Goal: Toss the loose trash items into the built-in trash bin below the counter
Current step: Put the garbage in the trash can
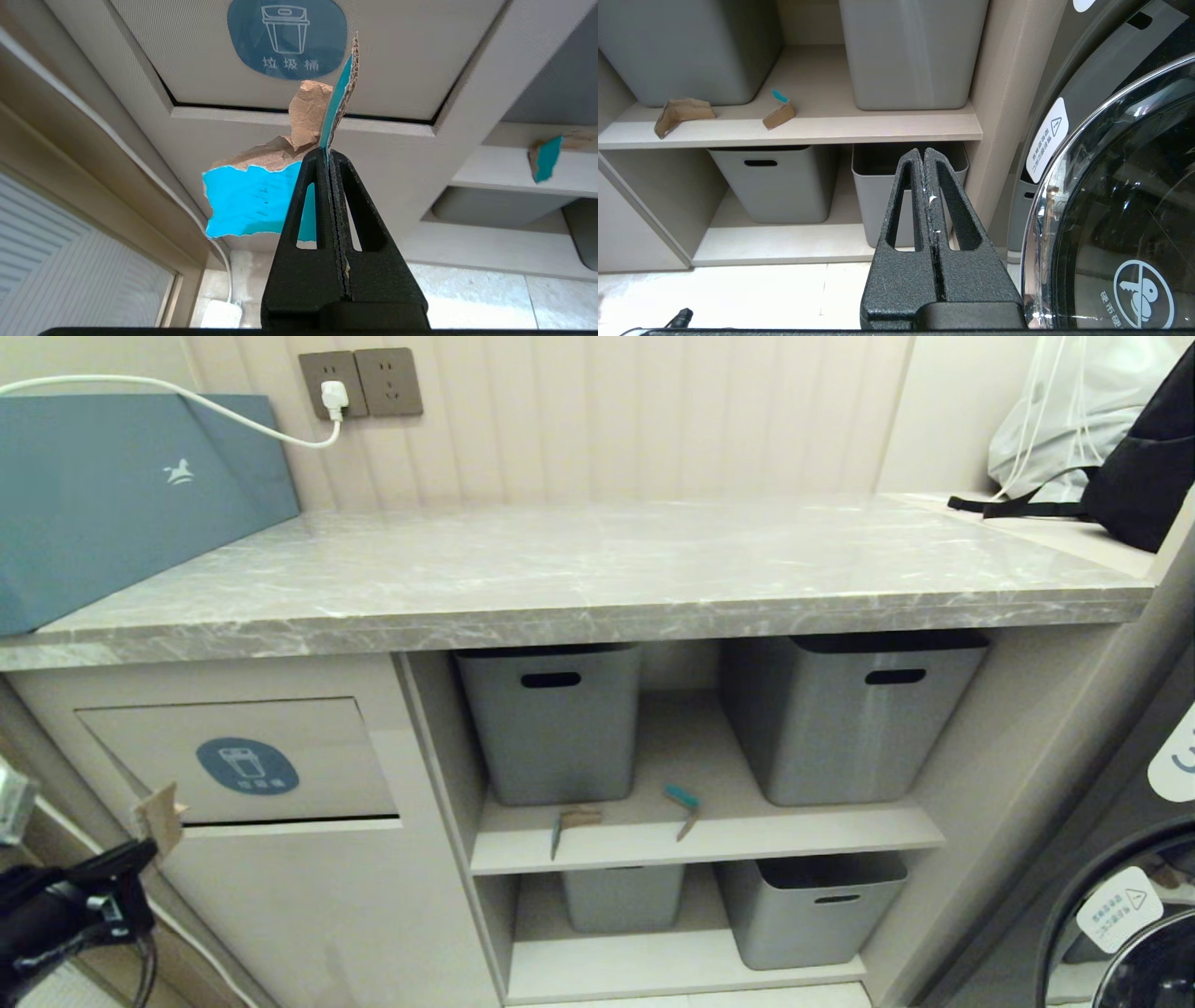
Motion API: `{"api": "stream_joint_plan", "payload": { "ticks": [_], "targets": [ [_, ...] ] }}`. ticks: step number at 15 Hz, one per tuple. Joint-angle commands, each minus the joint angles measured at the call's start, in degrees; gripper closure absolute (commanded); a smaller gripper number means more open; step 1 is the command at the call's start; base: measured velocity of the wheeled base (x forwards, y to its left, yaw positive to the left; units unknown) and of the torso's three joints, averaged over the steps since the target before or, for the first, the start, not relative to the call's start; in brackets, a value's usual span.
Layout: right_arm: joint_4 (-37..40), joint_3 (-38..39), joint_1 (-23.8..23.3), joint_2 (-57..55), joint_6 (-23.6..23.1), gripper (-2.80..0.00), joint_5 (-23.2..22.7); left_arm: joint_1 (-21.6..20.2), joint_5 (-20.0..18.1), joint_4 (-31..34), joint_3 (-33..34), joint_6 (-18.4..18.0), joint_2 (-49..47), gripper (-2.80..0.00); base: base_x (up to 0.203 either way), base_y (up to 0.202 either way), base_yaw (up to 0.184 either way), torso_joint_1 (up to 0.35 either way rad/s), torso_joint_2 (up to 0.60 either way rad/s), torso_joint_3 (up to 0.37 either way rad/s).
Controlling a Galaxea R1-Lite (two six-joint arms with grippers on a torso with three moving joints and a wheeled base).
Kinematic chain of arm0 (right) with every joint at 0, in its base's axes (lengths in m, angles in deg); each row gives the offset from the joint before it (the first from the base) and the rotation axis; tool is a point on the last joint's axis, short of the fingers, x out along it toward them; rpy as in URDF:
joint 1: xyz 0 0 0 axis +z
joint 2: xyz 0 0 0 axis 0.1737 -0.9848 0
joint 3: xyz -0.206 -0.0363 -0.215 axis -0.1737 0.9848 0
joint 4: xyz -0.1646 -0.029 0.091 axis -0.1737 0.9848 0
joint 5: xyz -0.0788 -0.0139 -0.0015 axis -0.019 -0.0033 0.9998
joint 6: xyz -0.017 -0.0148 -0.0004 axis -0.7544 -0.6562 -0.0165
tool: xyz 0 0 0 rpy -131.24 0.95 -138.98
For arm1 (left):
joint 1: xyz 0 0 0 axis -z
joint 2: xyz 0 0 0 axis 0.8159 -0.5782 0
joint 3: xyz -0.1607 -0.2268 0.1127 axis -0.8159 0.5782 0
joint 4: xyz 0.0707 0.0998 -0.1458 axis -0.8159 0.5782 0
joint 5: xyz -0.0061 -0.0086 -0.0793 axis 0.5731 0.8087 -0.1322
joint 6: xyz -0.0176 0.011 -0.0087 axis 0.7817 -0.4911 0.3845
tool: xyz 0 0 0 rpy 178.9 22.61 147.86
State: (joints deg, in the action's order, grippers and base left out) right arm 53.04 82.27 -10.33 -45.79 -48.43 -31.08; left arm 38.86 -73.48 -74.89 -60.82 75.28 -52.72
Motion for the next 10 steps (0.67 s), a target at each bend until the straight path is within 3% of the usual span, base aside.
{"api": "stream_joint_plan", "payload": {
  "ticks": [1,5,10],
  "targets": [
    [0.0,0.0,0.0,0.0,0.0,0.00,0.0,0.0,0.0,-4.2,1.1,-0.1,-5.7,0.00,0.000,0.000,0.000,0.000,0.00,0.000],
    [0.0,0.0,0.0,0.0,0.0,0.00,0.0,1.9,0.0,-16.2,4.5,-0.1,-12.7,0.00,0.000,0.000,0.000,0.000,0.00,0.000],
    [0.0,0.0,0.0,0.0,0.0,0.00,0.0,2.5,0.0,-23.0,4.2,-0.2,-20.3,0.00,0.000,0.000,0.000,0.000,0.00,0.000]
  ]
}}
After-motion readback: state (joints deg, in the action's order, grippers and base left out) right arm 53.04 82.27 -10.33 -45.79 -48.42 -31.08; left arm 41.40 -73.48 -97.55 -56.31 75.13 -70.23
